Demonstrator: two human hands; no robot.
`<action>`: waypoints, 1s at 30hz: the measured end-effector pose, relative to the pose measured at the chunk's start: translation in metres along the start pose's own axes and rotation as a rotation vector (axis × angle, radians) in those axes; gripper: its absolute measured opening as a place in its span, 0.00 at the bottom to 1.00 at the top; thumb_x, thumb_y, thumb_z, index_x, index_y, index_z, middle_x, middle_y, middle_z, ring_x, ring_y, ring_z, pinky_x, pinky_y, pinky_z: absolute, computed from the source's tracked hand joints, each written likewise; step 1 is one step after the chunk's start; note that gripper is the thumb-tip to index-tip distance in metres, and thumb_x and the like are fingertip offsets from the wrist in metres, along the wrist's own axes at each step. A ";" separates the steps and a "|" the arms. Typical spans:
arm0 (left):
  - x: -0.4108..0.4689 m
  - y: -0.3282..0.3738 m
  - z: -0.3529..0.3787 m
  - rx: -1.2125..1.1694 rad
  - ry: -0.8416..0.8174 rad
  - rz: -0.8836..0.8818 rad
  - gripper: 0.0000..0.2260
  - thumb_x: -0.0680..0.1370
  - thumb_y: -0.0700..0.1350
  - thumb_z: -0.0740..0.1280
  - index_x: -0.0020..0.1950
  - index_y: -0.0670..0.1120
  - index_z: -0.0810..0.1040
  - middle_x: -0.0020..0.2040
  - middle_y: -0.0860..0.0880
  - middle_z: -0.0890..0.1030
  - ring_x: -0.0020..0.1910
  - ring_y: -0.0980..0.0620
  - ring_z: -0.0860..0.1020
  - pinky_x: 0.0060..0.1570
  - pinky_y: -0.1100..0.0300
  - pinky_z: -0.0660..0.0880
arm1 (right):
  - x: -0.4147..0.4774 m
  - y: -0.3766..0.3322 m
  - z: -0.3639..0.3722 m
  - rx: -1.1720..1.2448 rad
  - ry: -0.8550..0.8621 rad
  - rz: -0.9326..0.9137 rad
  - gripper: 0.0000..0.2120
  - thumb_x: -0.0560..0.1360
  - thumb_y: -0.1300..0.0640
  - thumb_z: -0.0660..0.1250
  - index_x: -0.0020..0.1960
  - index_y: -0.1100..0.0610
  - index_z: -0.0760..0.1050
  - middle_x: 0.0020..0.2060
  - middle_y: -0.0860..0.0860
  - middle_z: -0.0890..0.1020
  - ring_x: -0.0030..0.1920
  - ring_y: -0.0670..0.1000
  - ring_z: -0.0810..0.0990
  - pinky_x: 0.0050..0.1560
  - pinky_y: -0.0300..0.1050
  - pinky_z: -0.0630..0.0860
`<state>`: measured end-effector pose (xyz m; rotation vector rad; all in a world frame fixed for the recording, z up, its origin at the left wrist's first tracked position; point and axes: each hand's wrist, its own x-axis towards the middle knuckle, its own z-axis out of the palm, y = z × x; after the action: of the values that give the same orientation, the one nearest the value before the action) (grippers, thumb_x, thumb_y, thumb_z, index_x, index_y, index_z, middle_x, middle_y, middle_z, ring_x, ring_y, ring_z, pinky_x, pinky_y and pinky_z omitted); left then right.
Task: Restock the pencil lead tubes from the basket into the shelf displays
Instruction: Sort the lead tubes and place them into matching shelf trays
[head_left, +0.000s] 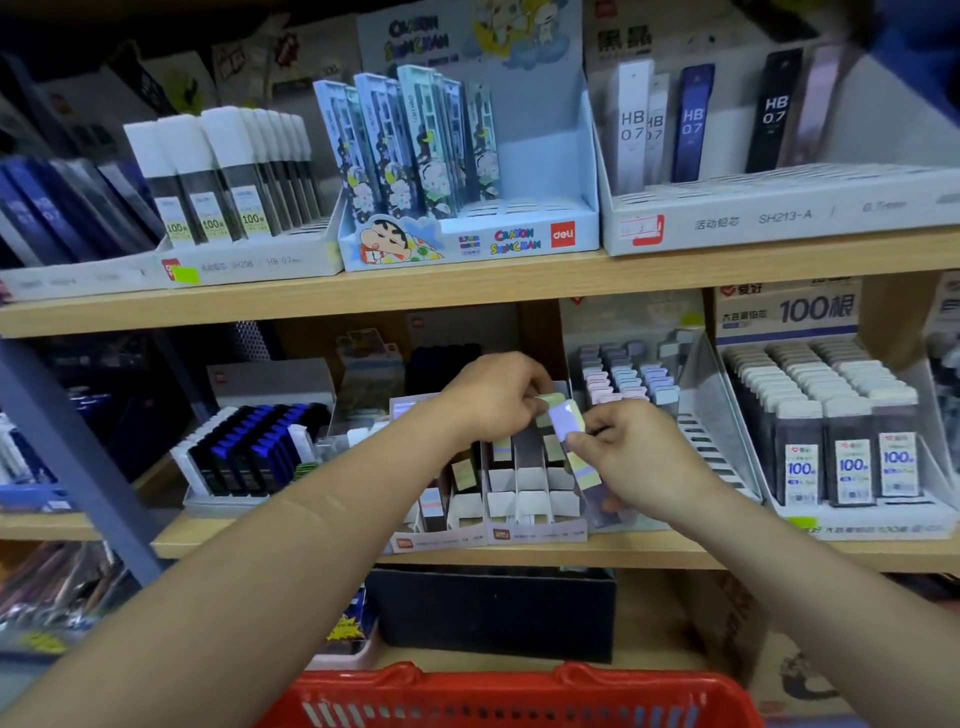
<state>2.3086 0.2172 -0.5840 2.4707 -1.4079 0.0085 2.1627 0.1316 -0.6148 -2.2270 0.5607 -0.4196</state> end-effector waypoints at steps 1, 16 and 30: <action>0.002 0.002 0.000 0.032 0.004 -0.004 0.12 0.79 0.46 0.66 0.62 0.50 0.79 0.55 0.51 0.82 0.54 0.52 0.78 0.53 0.56 0.76 | 0.000 0.001 0.000 -0.008 -0.007 0.007 0.12 0.80 0.56 0.64 0.44 0.65 0.77 0.26 0.57 0.77 0.22 0.53 0.79 0.37 0.52 0.80; -0.033 -0.013 -0.021 -0.418 0.053 -0.004 0.06 0.73 0.44 0.74 0.48 0.52 0.82 0.39 0.49 0.84 0.37 0.57 0.79 0.45 0.61 0.77 | -0.001 -0.011 0.018 0.541 -0.089 0.087 0.07 0.81 0.60 0.64 0.56 0.60 0.77 0.40 0.52 0.80 0.33 0.47 0.80 0.36 0.42 0.82; -0.028 -0.036 -0.006 -0.075 0.257 -0.123 0.11 0.75 0.46 0.72 0.57 0.48 0.83 0.51 0.50 0.84 0.51 0.54 0.80 0.51 0.65 0.72 | 0.000 0.005 0.024 -0.276 -0.463 -0.263 0.10 0.71 0.49 0.76 0.51 0.50 0.83 0.45 0.43 0.83 0.46 0.40 0.79 0.46 0.36 0.76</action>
<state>2.3253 0.2595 -0.5910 2.3897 -1.1281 0.2334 2.1725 0.1439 -0.6338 -2.5619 0.0812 0.0571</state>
